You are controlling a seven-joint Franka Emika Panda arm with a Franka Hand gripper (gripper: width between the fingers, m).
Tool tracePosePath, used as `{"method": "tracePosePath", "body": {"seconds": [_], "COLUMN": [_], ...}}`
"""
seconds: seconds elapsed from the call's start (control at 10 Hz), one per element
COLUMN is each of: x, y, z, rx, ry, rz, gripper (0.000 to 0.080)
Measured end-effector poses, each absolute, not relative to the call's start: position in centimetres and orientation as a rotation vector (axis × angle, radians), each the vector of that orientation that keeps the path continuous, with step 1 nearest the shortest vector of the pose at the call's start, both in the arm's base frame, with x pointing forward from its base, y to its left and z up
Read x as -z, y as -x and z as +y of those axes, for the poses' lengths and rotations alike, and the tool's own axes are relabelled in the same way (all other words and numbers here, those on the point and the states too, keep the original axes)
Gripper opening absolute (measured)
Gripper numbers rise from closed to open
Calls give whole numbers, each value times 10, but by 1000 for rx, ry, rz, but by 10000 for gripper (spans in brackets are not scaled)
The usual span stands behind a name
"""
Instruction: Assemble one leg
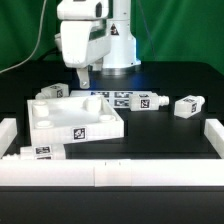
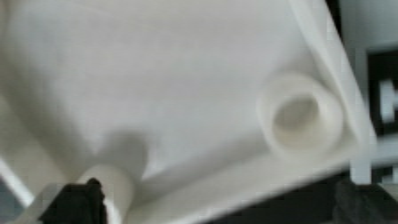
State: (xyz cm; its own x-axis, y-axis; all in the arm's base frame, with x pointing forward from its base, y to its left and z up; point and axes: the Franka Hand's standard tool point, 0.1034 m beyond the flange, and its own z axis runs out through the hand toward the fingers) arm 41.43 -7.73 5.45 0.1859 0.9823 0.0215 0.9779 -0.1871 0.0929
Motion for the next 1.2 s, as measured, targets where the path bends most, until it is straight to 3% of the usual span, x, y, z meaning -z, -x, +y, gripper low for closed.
{"method": "tracePosePath", "body": {"seconds": [0.3,0.7,1.2], "x": [-30,-30,-11], "y": [-387,-389,-395], "z": [-104,-104,-102], "rx": [-64,-63,-73], "ry": [-2229,-2253,-1968], "rz": [2190,2167,2422], "gripper": [649,649,649]}}
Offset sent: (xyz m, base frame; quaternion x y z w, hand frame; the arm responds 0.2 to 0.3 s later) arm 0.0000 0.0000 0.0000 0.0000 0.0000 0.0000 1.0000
